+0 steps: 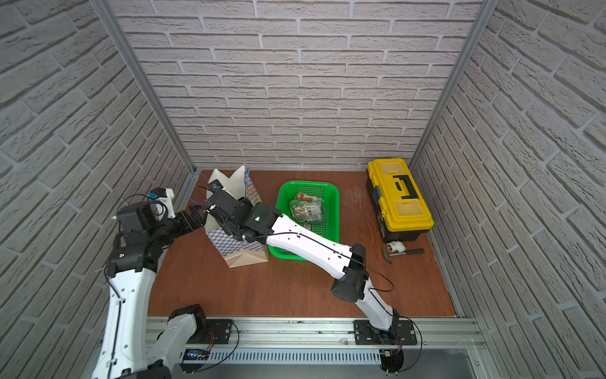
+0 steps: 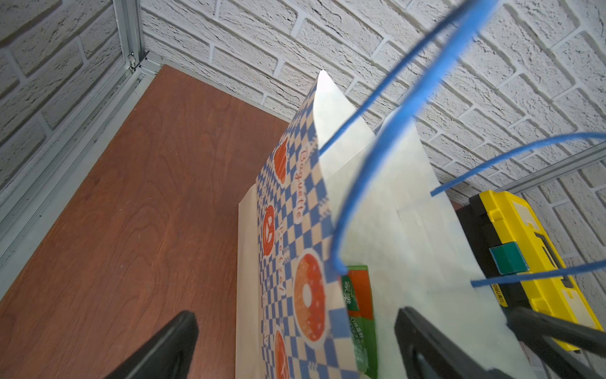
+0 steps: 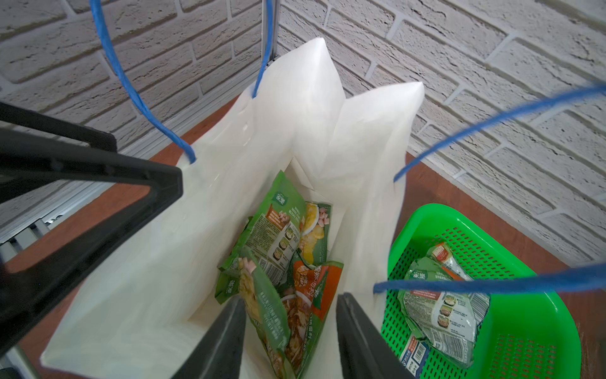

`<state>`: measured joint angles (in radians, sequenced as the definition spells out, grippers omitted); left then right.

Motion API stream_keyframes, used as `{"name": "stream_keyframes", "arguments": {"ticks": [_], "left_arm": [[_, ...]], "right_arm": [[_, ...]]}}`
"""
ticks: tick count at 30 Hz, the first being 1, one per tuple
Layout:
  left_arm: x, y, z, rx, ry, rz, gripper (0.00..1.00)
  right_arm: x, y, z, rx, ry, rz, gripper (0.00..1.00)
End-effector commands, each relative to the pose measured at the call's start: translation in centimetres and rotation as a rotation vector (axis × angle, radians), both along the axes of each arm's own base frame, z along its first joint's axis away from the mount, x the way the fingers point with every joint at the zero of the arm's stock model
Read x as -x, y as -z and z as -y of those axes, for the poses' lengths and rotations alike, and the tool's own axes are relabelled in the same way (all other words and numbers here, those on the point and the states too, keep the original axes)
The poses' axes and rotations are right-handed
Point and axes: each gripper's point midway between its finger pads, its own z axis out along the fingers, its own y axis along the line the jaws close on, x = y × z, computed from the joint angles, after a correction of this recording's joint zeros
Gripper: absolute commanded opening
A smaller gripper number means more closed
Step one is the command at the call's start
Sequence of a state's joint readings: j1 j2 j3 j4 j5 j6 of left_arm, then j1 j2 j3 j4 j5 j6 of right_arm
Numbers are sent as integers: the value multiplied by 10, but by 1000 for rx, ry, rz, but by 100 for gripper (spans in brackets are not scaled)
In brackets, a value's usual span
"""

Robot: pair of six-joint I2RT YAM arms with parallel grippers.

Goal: Place the condiment packets inside the bag
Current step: Place the condiment packet in the paper bag, then pick up the condiment packet from the storage box.

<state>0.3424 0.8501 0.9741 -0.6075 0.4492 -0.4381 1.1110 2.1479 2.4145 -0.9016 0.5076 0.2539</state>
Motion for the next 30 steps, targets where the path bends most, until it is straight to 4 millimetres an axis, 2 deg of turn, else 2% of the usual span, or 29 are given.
{"name": "stream_keyframes", "arguments": {"ticks": [1,5,7,14,18,24,30], "left_arm": [[-2,-13,4,-19,24,44,98],[-2,-13,5,-19,29,45,98],[-2,-13,7,-19,35,47,98],[3,-27,16,-35,63,118,98],[8,-37,17,-53,60,168,98],[11,-44,22,-56,74,207,98],[18,-55,31,-61,106,262,98]], "right_arm": [[12,-46,6,-118,-33,13,53],[20,-60,16,-156,-53,12,57],[25,-74,27,-193,-62,20,59],[26,-83,63,-253,-49,20,69],[22,-77,92,-290,-12,9,77],[11,-56,139,-362,64,-36,86],[-1,-24,176,-384,143,-87,96]]}}
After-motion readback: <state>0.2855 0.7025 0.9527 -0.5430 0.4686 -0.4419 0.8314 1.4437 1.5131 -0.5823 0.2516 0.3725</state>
